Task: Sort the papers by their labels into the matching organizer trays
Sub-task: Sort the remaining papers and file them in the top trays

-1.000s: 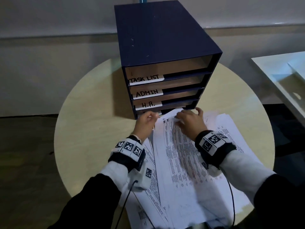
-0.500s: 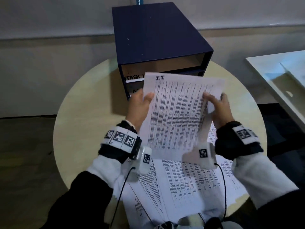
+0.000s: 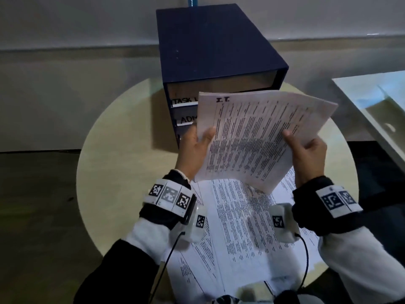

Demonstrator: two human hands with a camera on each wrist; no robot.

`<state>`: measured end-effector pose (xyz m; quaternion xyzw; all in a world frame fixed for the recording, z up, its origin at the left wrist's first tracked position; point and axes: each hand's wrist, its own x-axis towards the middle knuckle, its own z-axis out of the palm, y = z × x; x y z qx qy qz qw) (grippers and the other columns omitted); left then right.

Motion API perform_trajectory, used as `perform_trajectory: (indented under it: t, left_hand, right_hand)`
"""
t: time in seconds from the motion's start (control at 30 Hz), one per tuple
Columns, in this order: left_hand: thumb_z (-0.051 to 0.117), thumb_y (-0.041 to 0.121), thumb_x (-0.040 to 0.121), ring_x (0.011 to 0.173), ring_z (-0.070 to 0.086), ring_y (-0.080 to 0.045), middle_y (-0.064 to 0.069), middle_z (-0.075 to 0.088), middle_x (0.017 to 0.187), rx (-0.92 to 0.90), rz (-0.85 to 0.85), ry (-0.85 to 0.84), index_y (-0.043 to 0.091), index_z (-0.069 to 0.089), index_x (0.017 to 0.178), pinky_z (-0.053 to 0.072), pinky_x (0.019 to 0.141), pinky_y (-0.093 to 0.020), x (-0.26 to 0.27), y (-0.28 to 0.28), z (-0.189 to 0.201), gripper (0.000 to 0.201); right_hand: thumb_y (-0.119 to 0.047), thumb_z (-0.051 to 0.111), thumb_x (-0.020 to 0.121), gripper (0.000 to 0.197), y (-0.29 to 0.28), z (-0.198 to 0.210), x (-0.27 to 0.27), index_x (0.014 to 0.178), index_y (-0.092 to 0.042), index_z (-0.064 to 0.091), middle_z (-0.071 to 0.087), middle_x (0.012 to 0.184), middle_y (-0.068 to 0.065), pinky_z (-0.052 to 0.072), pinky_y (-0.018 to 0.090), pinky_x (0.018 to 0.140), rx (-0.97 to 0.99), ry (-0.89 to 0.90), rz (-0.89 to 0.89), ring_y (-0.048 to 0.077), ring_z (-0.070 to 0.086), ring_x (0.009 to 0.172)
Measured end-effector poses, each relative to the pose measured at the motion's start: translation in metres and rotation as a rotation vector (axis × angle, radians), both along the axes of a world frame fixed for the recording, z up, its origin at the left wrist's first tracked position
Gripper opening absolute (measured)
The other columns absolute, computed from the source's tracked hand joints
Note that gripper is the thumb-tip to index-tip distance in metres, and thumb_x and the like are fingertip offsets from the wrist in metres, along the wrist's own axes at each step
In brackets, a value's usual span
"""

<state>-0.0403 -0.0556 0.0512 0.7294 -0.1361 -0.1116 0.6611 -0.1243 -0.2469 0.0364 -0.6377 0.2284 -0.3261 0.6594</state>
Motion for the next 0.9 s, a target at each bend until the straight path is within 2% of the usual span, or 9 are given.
perform_trajectory:
  t: [0.1, 0.23, 0.3, 0.47, 0.63, 0.7, 0.8, 0.87, 0.9]
  left_hand:
    - [0.046, 0.030, 0.096, 0.112, 0.057, -0.019, 0.001, 0.058, 0.115, 0.036, 0.020, -0.020, 0.026, 0.048, 0.105, 0.044, 0.102, -0.045, 0.010, -0.001, -0.004, 0.011]
    - [0.045, 0.028, 0.096, 0.124, 0.049, -0.018, -0.003, 0.053, 0.133, 0.025, 0.075, 0.107, 0.018, 0.050, 0.126, 0.037, 0.108, -0.038, 0.028, 0.001, -0.019, 0.032]
    - [0.042, 0.021, 0.098, 0.124, 0.049, -0.021, -0.006, 0.053, 0.134, 0.173, 0.082, 0.214, 0.009, 0.048, 0.131, 0.037, 0.107, -0.035, 0.033, 0.003, -0.041, 0.036]
    - [0.042, 0.022, 0.095, 0.117, 0.055, -0.033, -0.016, 0.054, 0.133, 0.433, 0.066, 0.529, 0.004, 0.043, 0.137, 0.042, 0.104, -0.046, 0.036, 0.015, -0.107, 0.046]
    - [0.043, 0.033, 0.080, 0.115, 0.054, -0.038, -0.018, 0.054, 0.131, 0.516, 0.132, 0.646, 0.006, 0.045, 0.135, 0.044, 0.102, -0.046, 0.053, 0.018, -0.143, 0.061]
    - [0.043, 0.028, 0.088, 0.119, 0.052, -0.037, -0.017, 0.053, 0.134, 0.500, 0.166, 0.636, 0.006, 0.046, 0.134, 0.042, 0.104, -0.045, 0.063, 0.013, -0.140, 0.052]
    - [0.042, 0.025, 0.095, 0.132, 0.040, -0.035, -0.013, 0.037, 0.148, 0.428, 0.243, 0.650, 0.005, 0.032, 0.143, 0.033, 0.111, -0.043, 0.080, 0.002, -0.134, 0.053]
    - [0.042, 0.027, 0.097, 0.134, 0.036, -0.035, -0.012, 0.029, 0.152, 0.410, 0.308, 0.699, 0.007, 0.025, 0.146, 0.033, 0.111, -0.043, 0.093, -0.003, -0.135, 0.056]
    - [0.042, 0.030, 0.097, 0.134, 0.036, -0.036, -0.012, 0.028, 0.152, 0.396, 0.336, 0.729, 0.008, 0.026, 0.146, 0.034, 0.110, -0.044, 0.101, -0.006, -0.138, 0.056]
  right_hand:
    - [-0.009, 0.064, 0.082, 0.012, -0.004, 0.001, 0.008, 0.090, -0.018, 0.060, 0.070, 0.083, -0.008, 0.053, 0.021, 0.071, -0.089, 0.021, -0.031, 0.002, 0.064, 0.075]
    - [-0.007, 0.053, 0.086, 0.018, -0.008, -0.008, 0.027, 0.102, 0.000, 0.048, 0.056, 0.090, 0.010, 0.043, 0.020, 0.058, -0.249, 0.154, 0.003, 0.013, 0.055, 0.072]
    - [-0.003, 0.048, 0.088, 0.024, -0.009, -0.026, 0.036, 0.112, 0.000, 0.047, 0.059, 0.092, 0.016, 0.043, 0.025, 0.055, -0.232, 0.341, 0.042, 0.020, 0.055, 0.074]
    - [-0.003, 0.047, 0.086, 0.028, -0.008, -0.074, 0.048, 0.113, -0.007, 0.048, 0.064, 0.102, 0.020, 0.048, 0.037, 0.079, -0.172, 0.730, 0.178, 0.032, 0.061, 0.092]
    - [0.000, 0.053, 0.084, 0.016, -0.015, -0.108, 0.041, 0.093, -0.012, 0.048, 0.063, 0.098, 0.019, 0.049, 0.042, 0.085, -0.100, 0.911, 0.307, 0.028, 0.060, 0.088]
    - [0.005, 0.054, 0.084, 0.020, -0.021, -0.116, 0.036, 0.080, -0.013, 0.048, 0.062, 0.091, 0.020, 0.049, 0.041, 0.078, -0.010, 0.909, 0.309, 0.025, 0.057, 0.077]
    - [0.005, 0.054, 0.087, 0.024, -0.028, -0.119, 0.027, 0.070, -0.010, 0.045, 0.049, 0.065, 0.009, 0.039, 0.024, 0.054, 0.131, 0.869, 0.335, 0.012, 0.049, 0.051]
    - [0.002, 0.057, 0.088, 0.017, -0.031, -0.116, 0.018, 0.075, -0.009, 0.053, 0.054, 0.064, 0.004, 0.039, 0.019, 0.049, 0.204, 0.842, 0.398, 0.005, 0.053, 0.049]
    - [0.003, 0.060, 0.085, 0.009, -0.033, -0.113, 0.014, 0.085, -0.006, 0.058, 0.061, 0.071, 0.005, 0.044, 0.021, 0.051, 0.268, 0.820, 0.446, 0.009, 0.058, 0.055]
